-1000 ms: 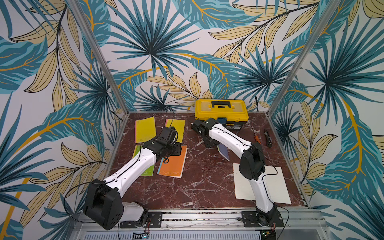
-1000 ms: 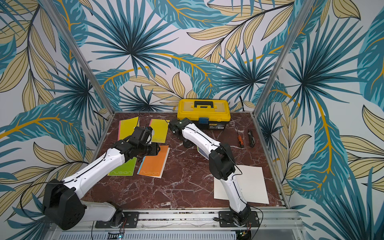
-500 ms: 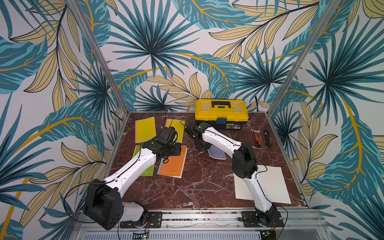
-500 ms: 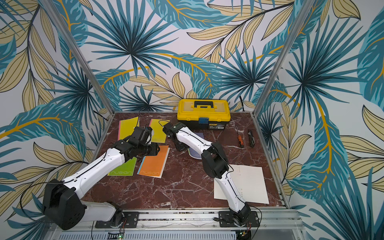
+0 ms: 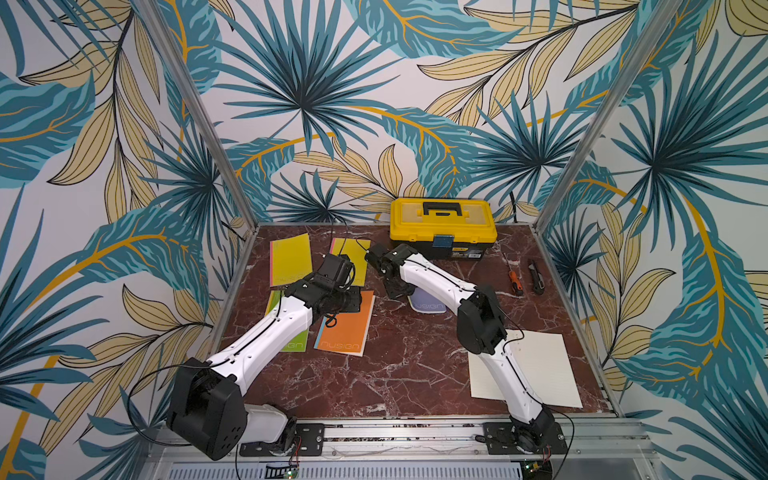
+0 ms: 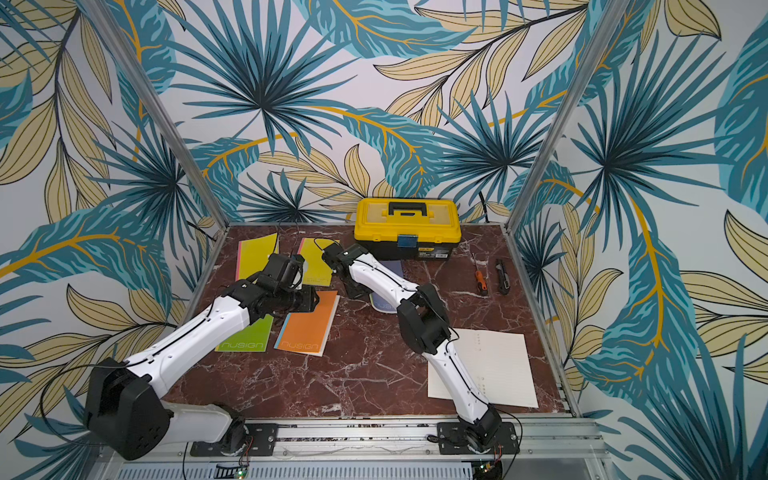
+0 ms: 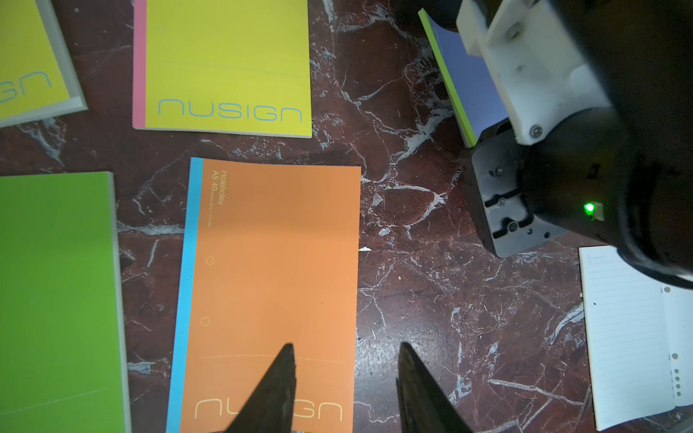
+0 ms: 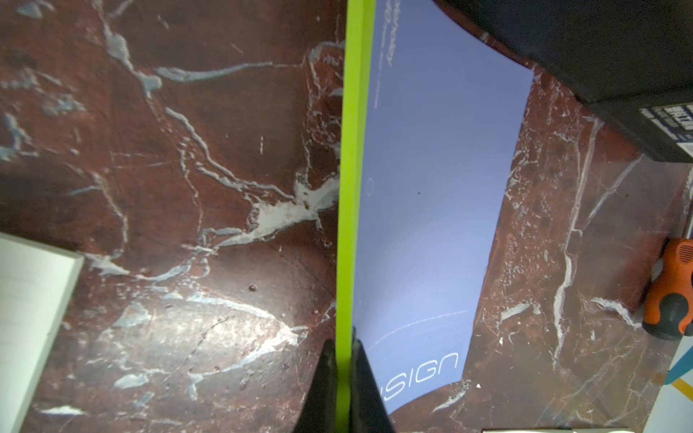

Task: Close the notebook
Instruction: Place the notebook at the center of the board.

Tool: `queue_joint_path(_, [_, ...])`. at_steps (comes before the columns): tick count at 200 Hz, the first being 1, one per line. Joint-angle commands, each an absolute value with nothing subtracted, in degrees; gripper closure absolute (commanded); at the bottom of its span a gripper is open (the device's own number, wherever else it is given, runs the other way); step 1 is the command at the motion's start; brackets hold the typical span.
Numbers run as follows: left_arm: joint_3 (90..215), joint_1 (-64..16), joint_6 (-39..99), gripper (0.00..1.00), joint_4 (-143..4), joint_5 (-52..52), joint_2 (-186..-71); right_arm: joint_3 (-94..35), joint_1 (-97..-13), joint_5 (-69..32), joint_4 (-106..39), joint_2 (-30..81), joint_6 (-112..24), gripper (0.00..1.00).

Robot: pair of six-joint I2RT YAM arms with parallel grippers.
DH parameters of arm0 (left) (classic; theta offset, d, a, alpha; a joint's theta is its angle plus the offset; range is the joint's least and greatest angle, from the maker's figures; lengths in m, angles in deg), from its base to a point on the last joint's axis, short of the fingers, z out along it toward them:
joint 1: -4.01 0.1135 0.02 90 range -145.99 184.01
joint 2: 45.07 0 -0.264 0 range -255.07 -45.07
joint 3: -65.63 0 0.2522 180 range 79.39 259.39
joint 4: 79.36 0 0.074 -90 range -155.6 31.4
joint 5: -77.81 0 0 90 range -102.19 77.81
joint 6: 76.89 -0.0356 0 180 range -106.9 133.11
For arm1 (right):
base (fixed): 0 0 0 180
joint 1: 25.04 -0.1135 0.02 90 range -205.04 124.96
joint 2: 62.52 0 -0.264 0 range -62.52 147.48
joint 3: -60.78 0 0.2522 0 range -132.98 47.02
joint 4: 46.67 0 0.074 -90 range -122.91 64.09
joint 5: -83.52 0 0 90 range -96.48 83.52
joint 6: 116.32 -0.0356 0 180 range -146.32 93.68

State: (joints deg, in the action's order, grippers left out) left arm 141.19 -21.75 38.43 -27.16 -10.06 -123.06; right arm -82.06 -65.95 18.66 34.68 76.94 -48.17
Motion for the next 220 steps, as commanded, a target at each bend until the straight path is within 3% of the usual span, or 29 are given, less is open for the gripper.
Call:
queue_joint_path(1, [141.19, -21.30, 38.07, 0.54, -27.01, -9.93, -122.32, -83.05, -65.73, 16.92, 33.30, 79.05, -50.12, 0.92])
queue_joint_path(21, [140.97, -21.28, 38.07, 0.54, -27.19, -9.91, -122.45, -83.06, -65.69, 15.78, 32.57, 79.17, -50.82, 0.88])
queue_joint_path(46, [141.18, -21.30, 38.07, 0.54, -27.09, -9.89, -122.96, -82.62, -65.73, 13.95, 31.19, 78.31, -51.33, 0.73])
queue_joint_path(84, [141.22, -21.29, 38.07, 0.52, -26.91, -10.31, -122.77, -79.91, -65.73, 10.71, 28.15, 74.29, -51.07, 0.60])
queue_joint_path(124, [141.45, -21.23, 38.24, 0.52, -27.17, -9.85, -123.48, -73.50, -65.68, 8.94, 25.44, 67.50, -51.07, 0.59])
queue_joint_path(220, [143.43, -24.85, 39.29, 0.52, -29.70, -8.90, -127.30, -43.76, -64.06, 9.86, 18.22, 44.25, -53.62, 0.58])
